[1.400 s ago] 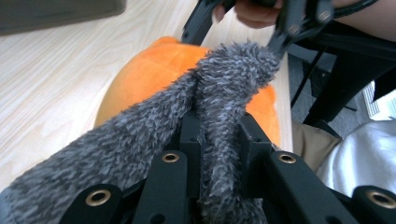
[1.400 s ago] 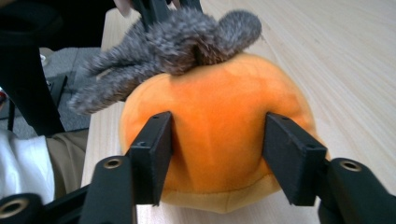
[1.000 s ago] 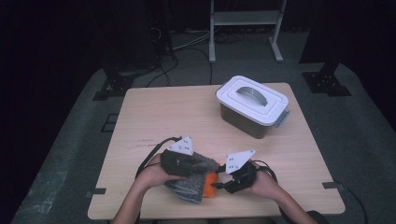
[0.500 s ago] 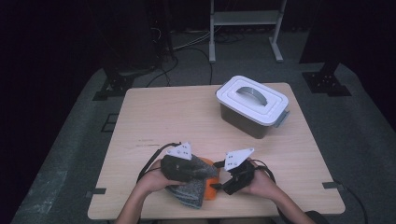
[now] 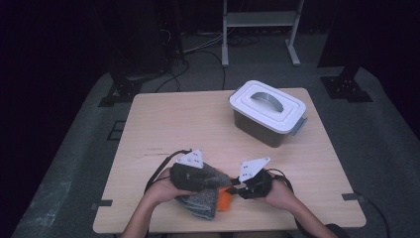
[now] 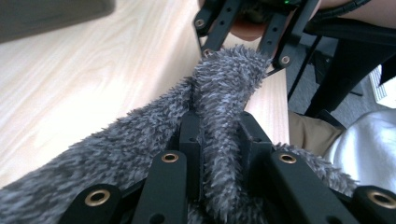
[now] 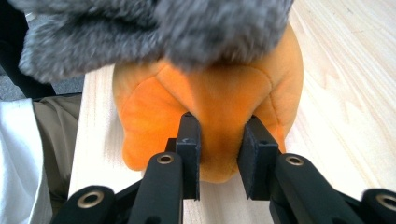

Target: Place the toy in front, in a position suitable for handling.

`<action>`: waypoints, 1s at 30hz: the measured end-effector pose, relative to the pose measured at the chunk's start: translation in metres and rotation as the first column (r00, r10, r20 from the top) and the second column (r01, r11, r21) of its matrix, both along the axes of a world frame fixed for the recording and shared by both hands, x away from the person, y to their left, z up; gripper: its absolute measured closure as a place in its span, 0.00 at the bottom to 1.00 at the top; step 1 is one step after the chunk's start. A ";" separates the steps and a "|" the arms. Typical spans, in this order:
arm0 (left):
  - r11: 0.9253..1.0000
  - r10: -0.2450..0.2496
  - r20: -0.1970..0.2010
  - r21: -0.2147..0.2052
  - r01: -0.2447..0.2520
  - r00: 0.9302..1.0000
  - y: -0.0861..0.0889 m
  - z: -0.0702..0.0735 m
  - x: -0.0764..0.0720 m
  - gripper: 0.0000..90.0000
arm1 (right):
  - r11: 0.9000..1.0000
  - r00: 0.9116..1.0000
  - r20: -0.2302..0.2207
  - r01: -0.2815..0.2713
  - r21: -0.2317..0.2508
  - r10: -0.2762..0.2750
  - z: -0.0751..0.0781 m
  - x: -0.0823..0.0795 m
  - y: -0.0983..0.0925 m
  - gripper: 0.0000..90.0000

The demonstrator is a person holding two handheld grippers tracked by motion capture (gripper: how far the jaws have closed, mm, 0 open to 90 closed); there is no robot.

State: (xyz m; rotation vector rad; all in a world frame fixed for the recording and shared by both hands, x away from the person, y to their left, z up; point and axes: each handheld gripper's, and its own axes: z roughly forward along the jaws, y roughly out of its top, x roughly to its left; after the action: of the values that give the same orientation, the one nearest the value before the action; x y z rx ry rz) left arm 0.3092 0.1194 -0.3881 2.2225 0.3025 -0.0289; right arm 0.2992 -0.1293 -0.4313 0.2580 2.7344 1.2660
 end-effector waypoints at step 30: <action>1.000 -0.011 -0.035 -0.015 0.011 0.999 0.005 -0.008 -0.005 0.82 | 0.999 0.999 -0.032 0.038 0.017 -0.037 0.005 0.001 -0.018 0.48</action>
State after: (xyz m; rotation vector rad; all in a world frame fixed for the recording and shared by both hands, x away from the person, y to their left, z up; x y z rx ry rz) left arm 0.3039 0.1240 -0.3964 2.2111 0.3082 -0.0758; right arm 0.3006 -0.1471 -0.4263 0.3320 2.7325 1.2874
